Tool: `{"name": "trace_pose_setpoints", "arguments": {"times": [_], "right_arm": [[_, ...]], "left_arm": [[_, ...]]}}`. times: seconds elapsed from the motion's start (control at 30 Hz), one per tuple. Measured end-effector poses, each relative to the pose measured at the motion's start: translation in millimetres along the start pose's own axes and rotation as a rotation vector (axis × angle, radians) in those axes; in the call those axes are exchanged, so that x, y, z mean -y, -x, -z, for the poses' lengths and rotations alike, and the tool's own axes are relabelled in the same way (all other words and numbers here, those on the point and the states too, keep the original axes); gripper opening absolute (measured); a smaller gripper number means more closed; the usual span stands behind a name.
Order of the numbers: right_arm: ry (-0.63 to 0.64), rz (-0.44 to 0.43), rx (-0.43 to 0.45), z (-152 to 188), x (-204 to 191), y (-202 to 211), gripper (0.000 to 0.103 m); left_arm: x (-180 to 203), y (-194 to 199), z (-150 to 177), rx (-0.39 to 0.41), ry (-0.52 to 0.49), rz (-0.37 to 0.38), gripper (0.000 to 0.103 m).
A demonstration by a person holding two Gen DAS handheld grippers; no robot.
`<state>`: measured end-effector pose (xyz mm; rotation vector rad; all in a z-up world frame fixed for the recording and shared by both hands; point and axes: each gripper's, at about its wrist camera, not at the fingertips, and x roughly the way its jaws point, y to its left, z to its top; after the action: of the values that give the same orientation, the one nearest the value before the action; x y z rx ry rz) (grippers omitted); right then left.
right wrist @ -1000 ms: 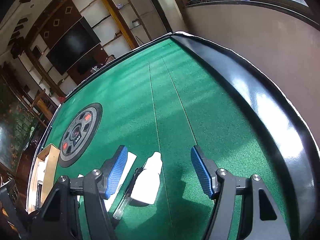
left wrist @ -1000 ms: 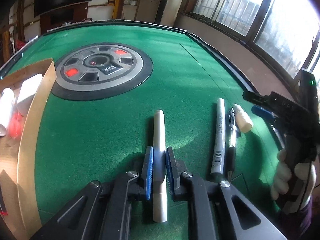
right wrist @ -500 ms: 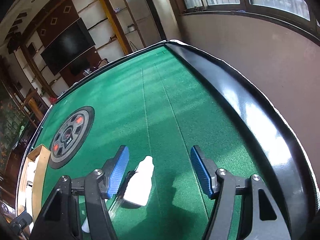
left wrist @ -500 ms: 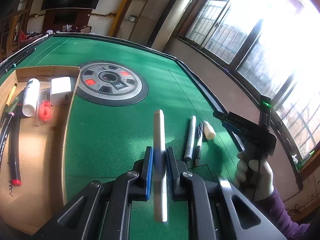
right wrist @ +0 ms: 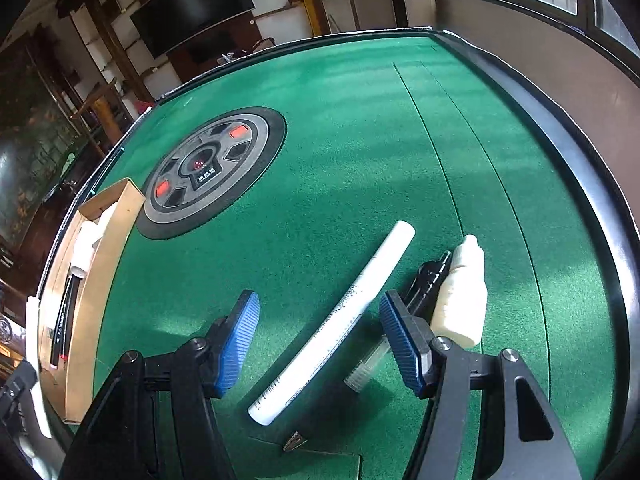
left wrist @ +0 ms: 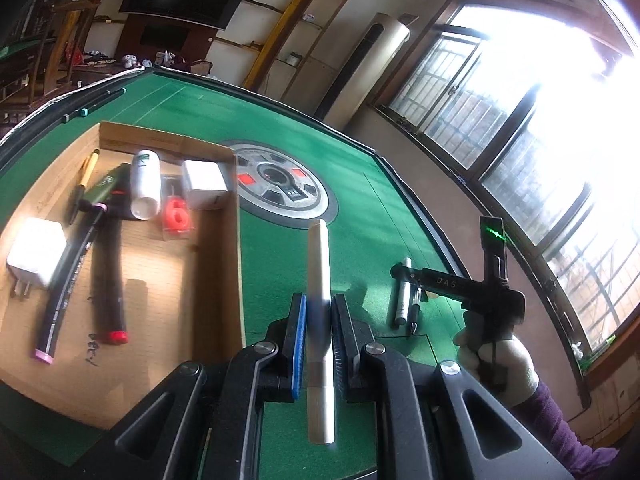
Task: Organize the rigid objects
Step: 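Grasp the white printed marker with the right gripper while the left gripper holds its marker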
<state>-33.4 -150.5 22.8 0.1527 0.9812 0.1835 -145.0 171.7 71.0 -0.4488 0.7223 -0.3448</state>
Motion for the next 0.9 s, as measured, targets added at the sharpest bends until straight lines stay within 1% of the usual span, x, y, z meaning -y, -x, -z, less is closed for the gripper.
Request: {"name": "trace_pose_setpoints", "arguments": {"times": [0.17, 0.27, 0.3, 0.4, 0.47, 0.5, 0.6, 0.67, 0.73, 0.8, 0.9], "right_arm": [[0.017, 0.070, -0.012, 1, -7, -5, 0.062], [-0.011, 0.034, 0.025, 3, -3, 5, 0.062], [-0.016, 0.039, 0.028, 3, -2, 7, 0.062], [-0.009, 0.056, -0.008, -1, -3, -1, 0.061], [0.024, 0.092, -0.021, -4, -8, -7, 0.053], [0.034, 0.107, -0.039, -4, -10, -11, 0.051], [0.077, 0.171, -0.034, 0, -19, -14, 0.037], [0.087, 0.190, -0.020, 2, -21, -12, 0.022], [0.067, 0.159, -0.014, 5, -17, -9, 0.014], [0.024, 0.110, -0.013, 6, -9, -5, 0.014], [-0.032, 0.001, -0.008, 8, -2, 4, 0.014]], "left_arm": [[-30, 24, -1, 0.042, 0.063, -0.047, 0.012], [-48, 34, 0, 0.057, 0.096, -0.080, 0.012], [-54, 36, 0, 0.059, 0.107, -0.087, 0.012], [-66, 38, 2, 0.067, 0.137, -0.095, 0.012], [-72, 39, 3, 0.069, 0.152, -0.101, 0.012], [-74, 39, 4, 0.067, 0.156, -0.105, 0.012], [-77, 40, 4, 0.066, 0.163, -0.111, 0.012], [-78, 40, 5, 0.060, 0.161, -0.123, 0.012], [-81, 37, 4, 0.043, 0.164, -0.137, 0.012], [-82, 32, 2, 0.023, 0.168, -0.156, 0.012], [-84, 21, -3, -0.010, 0.172, -0.183, 0.012]]}}
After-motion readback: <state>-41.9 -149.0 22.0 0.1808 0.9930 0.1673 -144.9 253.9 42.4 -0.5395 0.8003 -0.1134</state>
